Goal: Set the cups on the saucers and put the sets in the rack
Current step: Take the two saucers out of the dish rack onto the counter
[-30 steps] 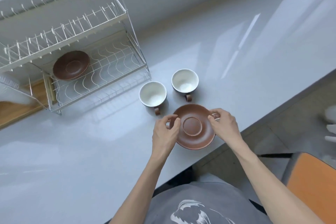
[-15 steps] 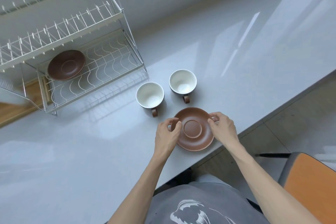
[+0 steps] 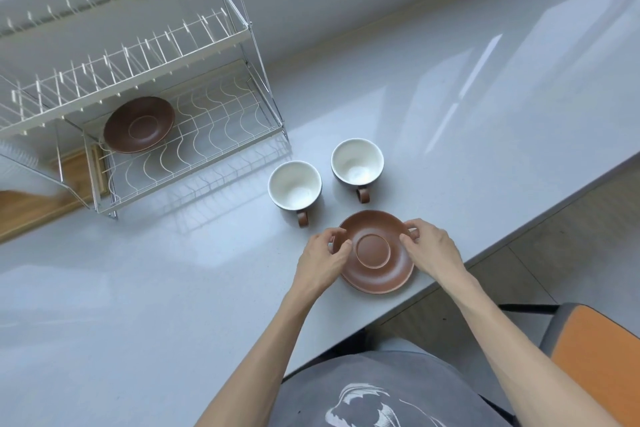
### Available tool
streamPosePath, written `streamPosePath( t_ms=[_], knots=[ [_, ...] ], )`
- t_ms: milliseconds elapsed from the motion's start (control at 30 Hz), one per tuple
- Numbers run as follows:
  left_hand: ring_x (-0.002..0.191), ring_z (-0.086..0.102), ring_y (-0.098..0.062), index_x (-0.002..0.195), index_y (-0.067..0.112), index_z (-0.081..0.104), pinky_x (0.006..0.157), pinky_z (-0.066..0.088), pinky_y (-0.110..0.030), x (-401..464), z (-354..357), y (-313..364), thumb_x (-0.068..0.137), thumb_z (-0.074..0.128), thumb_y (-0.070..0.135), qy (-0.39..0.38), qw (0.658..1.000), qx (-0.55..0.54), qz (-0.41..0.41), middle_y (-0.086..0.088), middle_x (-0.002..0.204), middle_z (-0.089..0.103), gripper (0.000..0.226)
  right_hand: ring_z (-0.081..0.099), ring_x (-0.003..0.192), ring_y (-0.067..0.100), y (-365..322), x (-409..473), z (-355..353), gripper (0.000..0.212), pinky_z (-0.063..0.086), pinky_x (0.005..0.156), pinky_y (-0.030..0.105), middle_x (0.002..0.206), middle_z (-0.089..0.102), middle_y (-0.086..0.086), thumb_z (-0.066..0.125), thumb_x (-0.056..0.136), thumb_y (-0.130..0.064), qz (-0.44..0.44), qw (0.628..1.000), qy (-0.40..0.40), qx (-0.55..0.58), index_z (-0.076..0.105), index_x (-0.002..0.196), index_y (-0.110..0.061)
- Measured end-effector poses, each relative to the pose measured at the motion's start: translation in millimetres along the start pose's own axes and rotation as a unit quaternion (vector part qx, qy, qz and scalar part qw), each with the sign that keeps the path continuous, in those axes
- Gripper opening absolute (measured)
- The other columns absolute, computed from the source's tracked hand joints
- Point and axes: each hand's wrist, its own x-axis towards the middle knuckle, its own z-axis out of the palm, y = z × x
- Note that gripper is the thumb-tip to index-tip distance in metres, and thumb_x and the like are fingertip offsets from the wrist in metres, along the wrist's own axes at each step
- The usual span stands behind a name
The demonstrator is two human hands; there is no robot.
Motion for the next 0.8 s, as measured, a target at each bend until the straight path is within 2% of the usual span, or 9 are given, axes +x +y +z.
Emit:
streamPosePath(
  t_ms=[67,167,300,367,433,500,600,800],
  knots=[
    [0.115,0.064,-0.017,0.130,0.032,0.060,0.101,0.050,-0.039,3,-10,2,0.094,0.054,0.044,-0.030,0.998,0.055,0.006,0.002,0.133,0.061,0.039,0.063,0.113,0.033,-8,2,-6,0.039,0.049,0.087,0.038,0.124,0.068,0.007,0.048,0.099,-0.033,-0.021,0.995,-0.008,-0.099,0.058,0.132,-0.017],
    [0.124,0.059,-0.021,0.140,0.032,0.053,0.104,0.047,-0.038,6,-27,6,0.098,0.050,0.046,-0.068,0.987,0.141,0.022,-0.001,0.141,0.057,0.044,0.065,0.106,0.034,-30,5,-15,0.036,0.048,0.080,0.038,0.118,0.069,0.010,0.045,0.099,-0.033,-0.053,0.975,0.022,-0.217,0.061,0.125,-0.013],
    [0.133,0.052,-0.023,0.149,0.030,0.042,0.106,0.041,-0.036,7,-56,12,0.101,0.046,0.049,-0.090,0.962,0.253,0.049,-0.006,0.151,0.049,0.052,0.065,0.103,0.035,-69,7,-27,0.034,0.042,0.073,0.036,0.115,0.069,0.010,0.045,0.097,-0.031,-0.107,0.962,0.043,-0.246,0.060,0.123,-0.015],
    [0.138,0.047,-0.022,0.151,0.030,0.039,0.107,0.039,-0.035,6,-73,17,0.102,0.044,0.046,-0.100,0.947,0.301,0.057,-0.003,0.154,0.046,0.051,0.065,0.100,0.035,-89,9,-32,0.031,0.041,0.071,0.035,0.111,0.069,0.008,0.045,0.096,-0.030,-0.145,0.957,0.042,-0.248,0.060,0.121,-0.016],
    [0.131,0.052,-0.025,0.147,0.030,0.043,0.098,0.042,-0.034,5,-92,21,0.102,0.044,0.043,-0.098,0.931,0.345,0.063,-0.001,0.148,0.052,0.047,0.065,0.100,0.035,-111,10,-35,0.033,0.044,0.072,0.036,0.112,0.068,0.008,0.045,0.097,-0.030,-0.185,0.949,0.047,-0.252,0.058,0.123,-0.016],
    [0.122,0.055,-0.027,0.144,0.031,0.045,0.090,0.042,-0.034,4,-111,24,0.101,0.043,0.043,-0.081,0.924,0.367,0.065,-0.005,0.139,0.056,0.044,0.065,0.104,0.036,-135,9,-36,0.036,0.046,0.075,0.037,0.117,0.066,0.008,0.044,0.099,-0.033,-0.232,0.939,0.069,-0.245,0.056,0.129,-0.017],
    [0.129,0.052,-0.026,0.151,0.032,0.037,0.103,0.043,-0.039,3,-143,26,0.102,0.042,0.049,-0.031,0.925,0.374,0.069,-0.005,0.143,0.054,0.052,0.063,0.111,0.033,-172,7,-34,0.040,0.049,0.084,0.040,0.124,0.064,0.006,0.044,0.101,-0.036,-0.296,0.928,0.096,-0.207,0.051,0.138,-0.023],
    [0.131,0.052,-0.029,0.152,0.029,0.037,0.101,0.046,-0.041,-4,-208,16,0.103,0.040,0.045,0.116,0.902,0.412,0.060,-0.004,0.147,0.051,0.051,0.057,0.120,0.028,-239,11,-20,0.037,0.049,0.088,0.040,0.131,0.059,0.002,0.045,0.101,-0.035,-0.378,0.899,0.115,-0.189,0.053,0.135,-0.022]
  ],
)
